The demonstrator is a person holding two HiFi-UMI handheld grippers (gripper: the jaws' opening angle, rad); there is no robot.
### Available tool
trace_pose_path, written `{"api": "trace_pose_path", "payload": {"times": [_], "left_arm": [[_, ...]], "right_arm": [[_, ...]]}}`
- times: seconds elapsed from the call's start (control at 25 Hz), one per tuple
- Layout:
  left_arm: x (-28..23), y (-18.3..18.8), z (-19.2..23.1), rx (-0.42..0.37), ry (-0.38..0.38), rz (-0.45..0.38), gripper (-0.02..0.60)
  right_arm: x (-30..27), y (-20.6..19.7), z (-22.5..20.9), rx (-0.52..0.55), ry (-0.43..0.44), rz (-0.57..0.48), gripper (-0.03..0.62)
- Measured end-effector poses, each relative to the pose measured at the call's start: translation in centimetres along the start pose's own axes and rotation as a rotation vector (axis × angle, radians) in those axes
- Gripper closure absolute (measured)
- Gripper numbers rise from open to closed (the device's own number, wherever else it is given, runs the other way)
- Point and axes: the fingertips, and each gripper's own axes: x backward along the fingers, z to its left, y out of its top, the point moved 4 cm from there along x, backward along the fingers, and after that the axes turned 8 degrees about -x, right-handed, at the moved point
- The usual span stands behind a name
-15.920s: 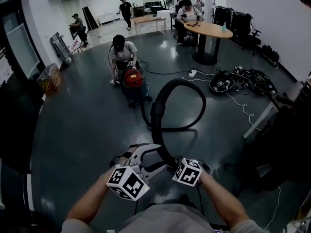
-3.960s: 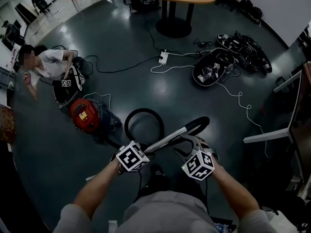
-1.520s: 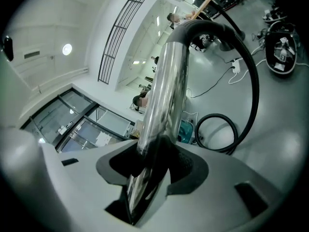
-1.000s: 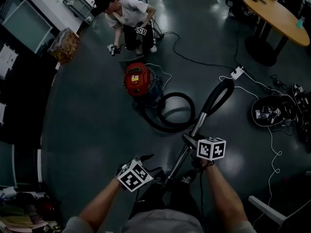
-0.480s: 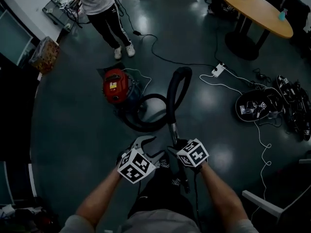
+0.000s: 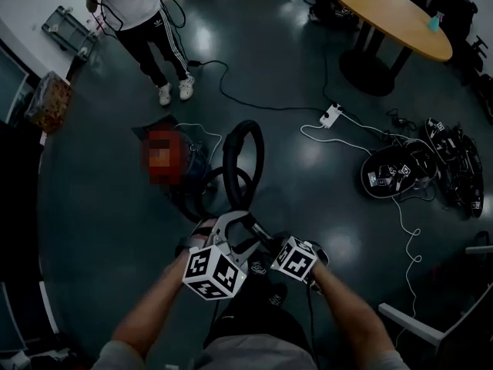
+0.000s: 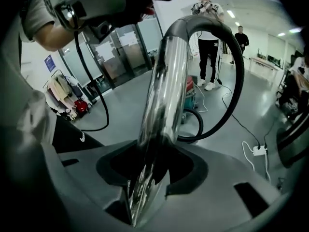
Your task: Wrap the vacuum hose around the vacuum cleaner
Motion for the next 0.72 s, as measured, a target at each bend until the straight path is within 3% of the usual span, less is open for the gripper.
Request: {"api": "trace_pose_path", "payload": {"times": [0.12,0.24,0.44,0.72], "left_arm": [[-2.0,-1.0,1.4,-0.095,-0.062,0.049,0.324],[-3.6,-2.2,2.7,-0.096,-0.096,0.06,0.324],[-5.4,-5.1,4.4,-0.006,-0.106,0.066,0.324],[-8.6,-10.1,5.2,0.158,-0.073,0.169,0.324]], "right_arm": [[-0.5,1.0,-1.9,0.063,-0.019,0.049,0.424],[-1.0,1.6,-3.8,0.129,-0.035,0.116,0.425],[-2.4,2.2,-6.2,0.256,-0.057,0.207,0.428],[-4.8,2.6,-10.5,0.437,-0.026,0.294,0.428]]}}
